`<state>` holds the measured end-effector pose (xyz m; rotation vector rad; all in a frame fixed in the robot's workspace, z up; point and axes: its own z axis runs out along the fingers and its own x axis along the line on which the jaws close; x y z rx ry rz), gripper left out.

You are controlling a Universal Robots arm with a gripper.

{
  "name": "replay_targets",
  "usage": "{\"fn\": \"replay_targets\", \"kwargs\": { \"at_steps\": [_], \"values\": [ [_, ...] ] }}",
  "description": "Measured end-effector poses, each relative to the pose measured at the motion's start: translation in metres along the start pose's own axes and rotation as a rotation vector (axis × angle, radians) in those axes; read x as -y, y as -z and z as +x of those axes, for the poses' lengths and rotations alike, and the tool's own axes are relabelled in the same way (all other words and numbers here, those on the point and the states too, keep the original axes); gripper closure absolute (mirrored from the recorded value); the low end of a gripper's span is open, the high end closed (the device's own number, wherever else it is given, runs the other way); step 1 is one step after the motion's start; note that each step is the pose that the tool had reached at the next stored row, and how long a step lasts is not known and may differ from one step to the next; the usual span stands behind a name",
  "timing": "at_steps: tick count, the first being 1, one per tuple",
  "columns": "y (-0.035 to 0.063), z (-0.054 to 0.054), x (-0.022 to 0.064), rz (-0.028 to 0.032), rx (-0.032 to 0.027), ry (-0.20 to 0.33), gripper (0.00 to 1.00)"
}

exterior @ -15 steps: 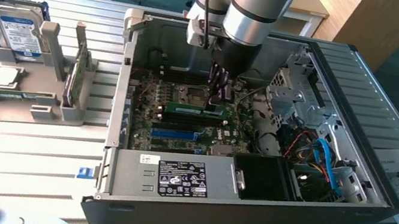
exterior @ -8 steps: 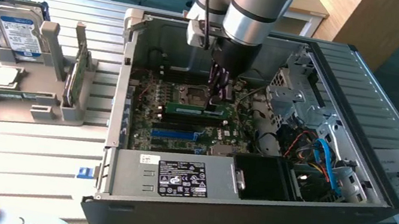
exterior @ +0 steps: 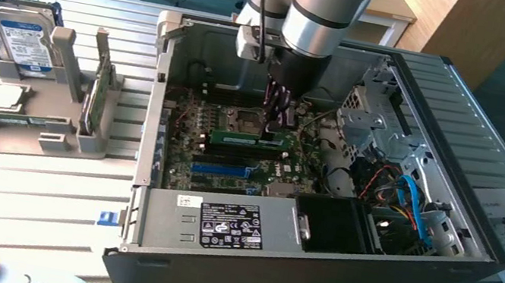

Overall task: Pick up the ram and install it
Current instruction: 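Insert the ram into the slot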

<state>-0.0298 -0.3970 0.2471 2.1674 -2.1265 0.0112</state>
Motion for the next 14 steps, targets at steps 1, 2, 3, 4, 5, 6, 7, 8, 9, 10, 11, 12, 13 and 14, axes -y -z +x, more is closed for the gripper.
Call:
{"fn": "replay_targets", "kwargs": {
  "at_steps": [1,2,3,4,5,6,7,8,9,10,11,12,13,14],
  "values": [
    [0.0,-0.0001,-0.0002,0.0018,0.0001,0.0,0.89],
    [0.0,-0.0001,-0.0003,0.0055,0.0,-0.001,0.89],
    [-0.0001,-0.0001,-0.0005,0.0104,-0.0001,-0.001,0.89],
    [-0.0001,-0.0001,-0.0007,0.0141,0.0,-0.001,0.89],
    [-0.0001,0.0,-0.0009,0.0168,-0.0001,-0.001,0.89],
    [-0.0001,0.0,-0.0009,0.0174,-0.0001,-0.001,0.89],
    [-0.0001,0.0,-0.0009,0.0174,-0.0001,-0.001,0.89],
    [-0.0001,0.0,-0.0008,0.0175,-0.0001,-0.001,0.89],
    [-0.0001,0.0,-0.0009,0.0177,0.0003,-0.002,0.89],
    [-0.0001,0.0,-0.0009,0.0179,0.0007,-0.005,0.89],
    [-0.0001,0.0,-0.001,0.0179,0.0013,-0.008,0.89],
    [-0.0001,0.0,-0.0011,0.0178,0.0016,-0.012,0.89],
    [-0.0001,-0.0001,-0.0012,0.0177,0.0018,-0.014,0.89],
    [-0.0001,-0.0001,-0.0012,0.0175,0.0019,-0.016,0.89]
  ]
}}
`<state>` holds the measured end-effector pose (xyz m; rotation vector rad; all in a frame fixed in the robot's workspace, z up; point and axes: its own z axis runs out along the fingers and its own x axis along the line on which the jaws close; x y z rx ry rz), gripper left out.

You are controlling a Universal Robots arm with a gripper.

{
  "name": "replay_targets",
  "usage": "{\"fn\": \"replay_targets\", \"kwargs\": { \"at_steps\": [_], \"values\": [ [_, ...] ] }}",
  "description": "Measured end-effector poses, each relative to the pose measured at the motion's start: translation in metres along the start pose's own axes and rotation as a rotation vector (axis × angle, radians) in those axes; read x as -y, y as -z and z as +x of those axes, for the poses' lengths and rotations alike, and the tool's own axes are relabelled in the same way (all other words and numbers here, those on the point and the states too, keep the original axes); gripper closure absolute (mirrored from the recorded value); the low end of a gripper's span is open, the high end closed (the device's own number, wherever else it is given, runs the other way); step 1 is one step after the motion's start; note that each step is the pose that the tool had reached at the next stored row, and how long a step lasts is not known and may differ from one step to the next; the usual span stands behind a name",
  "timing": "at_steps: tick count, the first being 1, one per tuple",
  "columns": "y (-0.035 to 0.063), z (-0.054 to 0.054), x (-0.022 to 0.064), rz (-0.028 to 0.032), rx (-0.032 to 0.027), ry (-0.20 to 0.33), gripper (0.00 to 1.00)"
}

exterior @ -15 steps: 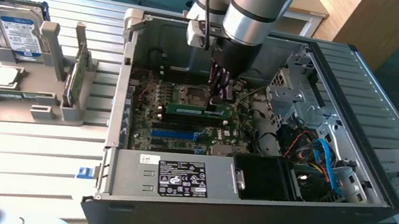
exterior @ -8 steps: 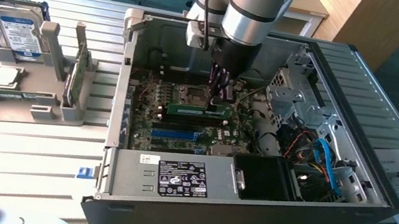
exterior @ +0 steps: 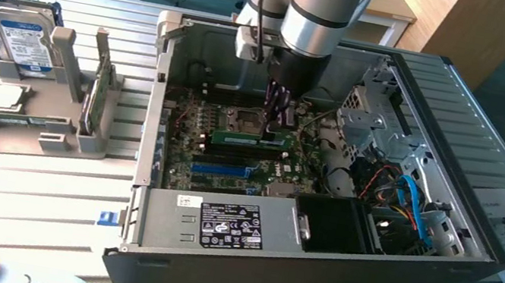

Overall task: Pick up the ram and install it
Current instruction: 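Insert the ram into the slot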

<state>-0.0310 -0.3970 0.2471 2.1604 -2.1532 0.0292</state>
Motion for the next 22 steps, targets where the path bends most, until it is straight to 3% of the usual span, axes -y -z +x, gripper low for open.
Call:
{"fn": "replay_targets", "kwargs": {
  "at_steps": [22],
  "values": [
    [-0.0029,-0.0005,-0.0038,0.0006,0.0003,-0.003,0.89]
  ]
}}
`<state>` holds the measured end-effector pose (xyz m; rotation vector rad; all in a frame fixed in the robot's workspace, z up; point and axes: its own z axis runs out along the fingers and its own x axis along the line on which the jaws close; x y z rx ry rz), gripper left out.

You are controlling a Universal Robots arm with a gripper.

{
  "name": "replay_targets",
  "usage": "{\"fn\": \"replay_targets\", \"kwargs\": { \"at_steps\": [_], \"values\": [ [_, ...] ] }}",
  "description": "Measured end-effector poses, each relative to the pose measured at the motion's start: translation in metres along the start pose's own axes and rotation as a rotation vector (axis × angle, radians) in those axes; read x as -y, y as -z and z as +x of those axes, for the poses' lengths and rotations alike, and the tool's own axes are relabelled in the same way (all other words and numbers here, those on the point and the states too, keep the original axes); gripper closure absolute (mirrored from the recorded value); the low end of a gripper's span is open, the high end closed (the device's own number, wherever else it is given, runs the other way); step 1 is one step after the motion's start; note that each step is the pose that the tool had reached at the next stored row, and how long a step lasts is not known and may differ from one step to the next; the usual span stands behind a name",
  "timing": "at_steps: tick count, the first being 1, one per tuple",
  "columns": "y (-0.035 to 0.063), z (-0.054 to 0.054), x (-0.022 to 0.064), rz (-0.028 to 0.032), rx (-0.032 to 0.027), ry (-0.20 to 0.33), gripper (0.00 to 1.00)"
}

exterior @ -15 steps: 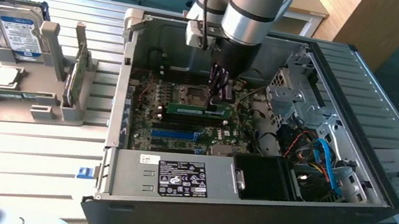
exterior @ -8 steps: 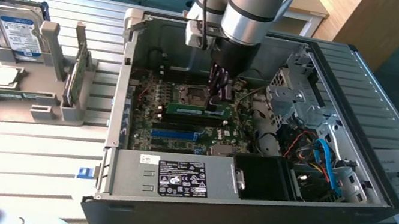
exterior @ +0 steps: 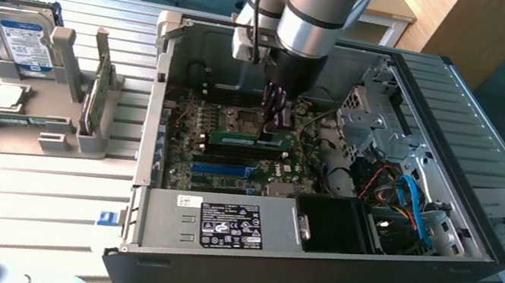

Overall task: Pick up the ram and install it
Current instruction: 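Insert the ram into the slot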

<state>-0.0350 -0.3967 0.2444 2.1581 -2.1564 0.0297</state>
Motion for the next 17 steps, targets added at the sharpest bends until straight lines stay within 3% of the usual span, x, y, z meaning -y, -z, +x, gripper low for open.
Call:
{"fn": "replay_targets", "kwargs": {
  "at_steps": [17],
  "values": [
    [-0.0078,-0.0006,-0.0012,-0.0001,0.0,0.0,0.89]
  ]
}}
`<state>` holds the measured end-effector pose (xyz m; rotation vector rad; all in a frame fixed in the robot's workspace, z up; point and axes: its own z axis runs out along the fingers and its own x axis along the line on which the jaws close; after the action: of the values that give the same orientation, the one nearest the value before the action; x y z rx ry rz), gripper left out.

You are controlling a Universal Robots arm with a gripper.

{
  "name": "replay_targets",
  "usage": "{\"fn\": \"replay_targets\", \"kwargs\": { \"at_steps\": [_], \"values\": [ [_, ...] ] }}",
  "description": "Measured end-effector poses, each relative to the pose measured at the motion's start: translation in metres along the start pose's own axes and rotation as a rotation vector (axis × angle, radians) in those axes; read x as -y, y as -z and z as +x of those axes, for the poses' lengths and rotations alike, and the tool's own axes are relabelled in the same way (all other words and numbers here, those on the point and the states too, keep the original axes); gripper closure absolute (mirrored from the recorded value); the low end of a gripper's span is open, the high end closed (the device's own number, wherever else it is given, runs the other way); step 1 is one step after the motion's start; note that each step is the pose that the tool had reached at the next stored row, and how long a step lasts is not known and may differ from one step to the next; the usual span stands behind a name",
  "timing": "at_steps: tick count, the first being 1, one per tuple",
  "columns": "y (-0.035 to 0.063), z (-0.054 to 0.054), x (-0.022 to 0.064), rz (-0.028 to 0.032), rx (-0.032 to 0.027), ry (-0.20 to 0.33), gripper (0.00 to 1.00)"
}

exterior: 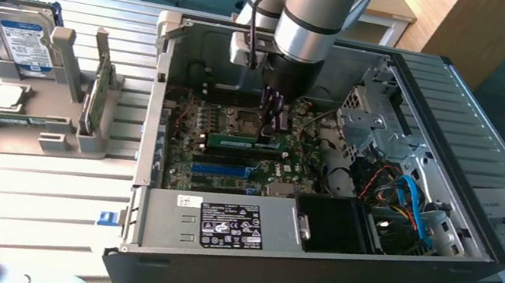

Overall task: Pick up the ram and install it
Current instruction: 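Insert the ram into the slot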

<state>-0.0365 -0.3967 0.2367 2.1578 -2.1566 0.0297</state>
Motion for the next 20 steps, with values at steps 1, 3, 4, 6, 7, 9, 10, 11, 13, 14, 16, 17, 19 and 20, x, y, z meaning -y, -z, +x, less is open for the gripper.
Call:
{"fn": "replay_targets", "kwargs": {
  "at_steps": [1,3,4,6,7,9,10,11,13,14,16,17,19,20],
  "values": [
    [-0.0002,0.0,0.0,0.0,0.0,0.0,0.89],
    [-0.0008,-0.0001,0.0001,0.0001,0.0002,0.0,0.89],
    [-0.0012,-0.0001,0.0001,0.0,0.0001,0.0,0.89],
    [-0.0017,0.0,0.0,-0.0001,-0.0002,0.0,0.89],
    [-0.0017,0.0,0.0,-0.0001,-0.0002,0.0,0.89],
    [-0.0018,-0.0001,0.0,-0.0001,-0.0001,0.0,0.89],
    [-0.0018,-0.0001,0.0,0.0,0.0,0.0,0.89],
    [-0.0019,-0.0001,-0.0002,0.0,0.0,0.0,0.89],
    [-0.0019,-0.0001,-0.0003,0.0,0.0,0.0,0.89],
    [-0.0019,-0.0001,-0.0003,0.0,0.0,-0.001,0.89],
    [-0.0019,-0.0001,-0.0003,-0.0003,0.0001,-0.004,0.89],
    [-0.002,-0.0001,-0.0003,-0.0004,0.0002,-0.005,0.89],
    [-0.002,-0.0001,-0.0003,-0.0005,0.0002,-0.007,0.89],
    [-0.002,-0.0001,-0.0003,-0.0006,0.0003,-0.007,0.89]
  ]
}}
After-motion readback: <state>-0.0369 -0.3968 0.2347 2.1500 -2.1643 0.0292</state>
